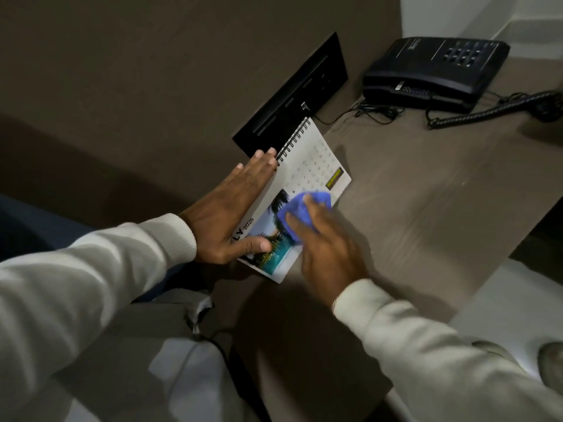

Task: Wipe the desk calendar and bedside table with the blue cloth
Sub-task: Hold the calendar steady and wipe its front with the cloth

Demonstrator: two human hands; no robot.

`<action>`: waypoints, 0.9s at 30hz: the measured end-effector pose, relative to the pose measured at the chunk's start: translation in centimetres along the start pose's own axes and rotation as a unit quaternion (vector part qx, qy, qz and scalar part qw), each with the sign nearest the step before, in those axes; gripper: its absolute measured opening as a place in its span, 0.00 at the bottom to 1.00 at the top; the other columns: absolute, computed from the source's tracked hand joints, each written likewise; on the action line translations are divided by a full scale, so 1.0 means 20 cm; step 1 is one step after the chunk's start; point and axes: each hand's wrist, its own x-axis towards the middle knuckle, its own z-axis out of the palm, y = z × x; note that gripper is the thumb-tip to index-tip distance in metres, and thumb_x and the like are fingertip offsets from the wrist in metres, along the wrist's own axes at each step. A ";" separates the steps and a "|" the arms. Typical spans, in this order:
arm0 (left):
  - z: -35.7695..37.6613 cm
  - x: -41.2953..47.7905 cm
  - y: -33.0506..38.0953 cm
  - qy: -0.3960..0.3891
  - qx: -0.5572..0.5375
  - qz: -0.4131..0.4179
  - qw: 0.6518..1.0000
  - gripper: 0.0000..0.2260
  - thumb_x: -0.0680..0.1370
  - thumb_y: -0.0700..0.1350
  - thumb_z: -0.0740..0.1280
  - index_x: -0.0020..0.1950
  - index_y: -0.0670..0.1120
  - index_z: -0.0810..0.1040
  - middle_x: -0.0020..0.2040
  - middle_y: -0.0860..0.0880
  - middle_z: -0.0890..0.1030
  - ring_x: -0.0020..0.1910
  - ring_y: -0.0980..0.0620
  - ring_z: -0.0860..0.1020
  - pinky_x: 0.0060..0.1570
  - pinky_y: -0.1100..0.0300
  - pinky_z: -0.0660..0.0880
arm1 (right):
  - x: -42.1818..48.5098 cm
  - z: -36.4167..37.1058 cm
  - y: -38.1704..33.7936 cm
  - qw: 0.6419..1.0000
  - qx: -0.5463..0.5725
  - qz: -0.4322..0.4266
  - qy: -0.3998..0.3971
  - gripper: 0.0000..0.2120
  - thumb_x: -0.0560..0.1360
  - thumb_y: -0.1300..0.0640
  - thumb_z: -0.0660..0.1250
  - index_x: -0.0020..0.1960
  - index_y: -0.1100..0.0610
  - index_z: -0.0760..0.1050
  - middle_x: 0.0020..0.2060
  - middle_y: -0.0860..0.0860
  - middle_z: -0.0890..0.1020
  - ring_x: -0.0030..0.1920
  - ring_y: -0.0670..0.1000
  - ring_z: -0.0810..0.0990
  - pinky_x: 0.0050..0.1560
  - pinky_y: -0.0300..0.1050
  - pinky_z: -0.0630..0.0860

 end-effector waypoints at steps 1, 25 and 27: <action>0.00 0.00 0.00 0.001 -0.003 -0.001 1.000 0.49 0.73 0.71 0.56 0.80 0.41 0.39 0.82 0.43 0.41 0.81 0.48 0.40 0.80 0.51 0.42 | 0.04 -0.01 0.01 0.999 0.007 0.018 0.025 0.26 0.73 0.70 0.64 0.69 0.56 0.69 0.74 0.60 0.63 0.73 0.64 0.62 0.66 0.62 0.72; -0.01 0.00 0.00 -0.002 -0.004 -0.008 1.000 0.50 0.72 0.71 0.56 0.80 0.42 0.39 0.82 0.44 0.41 0.81 0.49 0.40 0.79 0.56 0.40 | 0.36 -0.12 -0.10 0.974 0.118 0.080 0.179 0.29 0.74 0.65 0.60 0.71 0.45 0.64 0.76 0.54 0.63 0.71 0.58 0.68 0.61 0.47 0.74; -0.01 0.00 0.00 -0.004 -0.003 -0.010 1.000 0.50 0.72 0.71 0.56 0.80 0.42 0.40 0.82 0.45 0.41 0.81 0.48 0.40 0.79 0.53 0.42 | 0.32 -0.09 -0.07 0.981 0.102 0.093 0.138 0.30 0.76 0.65 0.60 0.73 0.45 0.60 0.77 0.54 0.59 0.72 0.60 0.67 0.61 0.55 0.77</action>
